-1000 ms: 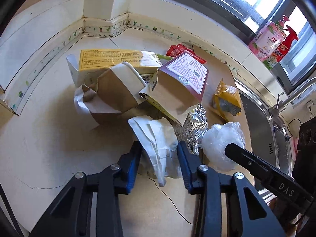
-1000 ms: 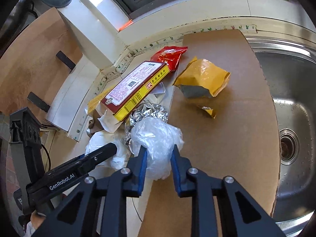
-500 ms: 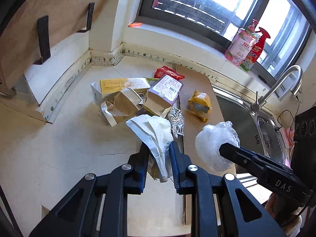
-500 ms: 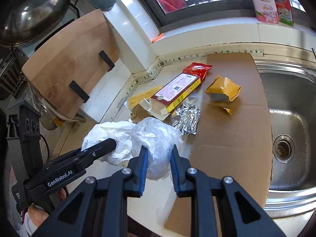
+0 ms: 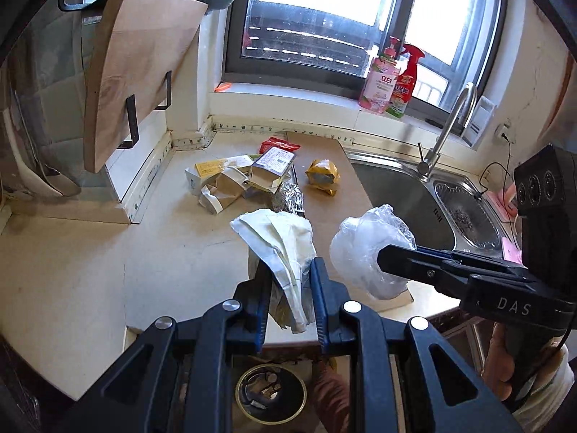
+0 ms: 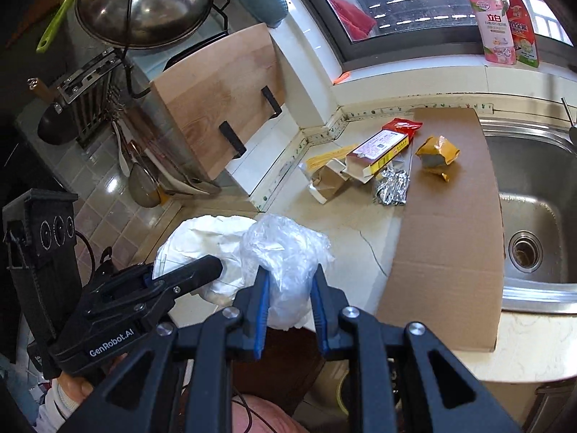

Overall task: Collect trash
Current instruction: 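Carry the white paper and plastic bag down over the bin and open both tools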

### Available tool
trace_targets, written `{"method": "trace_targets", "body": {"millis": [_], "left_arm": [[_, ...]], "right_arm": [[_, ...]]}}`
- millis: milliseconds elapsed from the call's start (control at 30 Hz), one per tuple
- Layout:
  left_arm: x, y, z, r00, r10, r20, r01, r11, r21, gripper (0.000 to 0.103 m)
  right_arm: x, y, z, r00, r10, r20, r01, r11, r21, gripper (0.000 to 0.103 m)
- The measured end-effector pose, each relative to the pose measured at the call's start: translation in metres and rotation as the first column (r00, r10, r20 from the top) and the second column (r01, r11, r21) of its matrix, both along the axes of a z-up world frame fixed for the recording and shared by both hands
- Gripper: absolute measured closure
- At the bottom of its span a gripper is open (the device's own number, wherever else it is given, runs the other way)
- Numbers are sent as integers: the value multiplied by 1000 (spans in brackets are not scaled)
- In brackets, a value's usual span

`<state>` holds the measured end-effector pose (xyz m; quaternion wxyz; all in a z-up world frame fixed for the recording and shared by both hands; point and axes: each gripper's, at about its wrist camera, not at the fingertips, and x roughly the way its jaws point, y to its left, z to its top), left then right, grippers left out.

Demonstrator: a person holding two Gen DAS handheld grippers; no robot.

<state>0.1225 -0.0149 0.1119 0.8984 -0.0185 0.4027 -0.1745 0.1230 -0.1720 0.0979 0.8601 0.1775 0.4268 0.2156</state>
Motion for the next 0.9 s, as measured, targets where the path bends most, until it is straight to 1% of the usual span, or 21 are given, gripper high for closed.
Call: {"method": "trace_targets", "body": {"millis": [167,333,400,533,633,767,900], "left_arm": [[-41,0,-10,1000,-31,-6,31,999,26,84],[-70,2,-34,999,-41,-19,42,998,49,84],[-77,3,-47,998,-43,-39,45,998,49,84],[-85,5,-79,995,-41,-96,45,998,40,84],[-89,6,-106,991,-34,-130,40,998,46,84],[-93,11,-148,983,-19,-185,28,999,43,84],[-96,19,-191,971,6,-237,4,999,40,84]], "right_arm": [[-32,5,-15,1000,14,-27,-14,1000,4,82],[-57,9,-35,999,18,-51,-19,1000,-15,82],[-67,10,-44,998,15,-58,-16,1000,-23,82],[-81,12,-65,998,2,-68,-6,999,-50,82],[-87,17,-88,996,1,-87,-7,998,-70,82],[-92,24,-128,993,3,-114,-16,994,-107,82],[-95,33,-177,985,5,-173,-28,991,-129,82]]}}
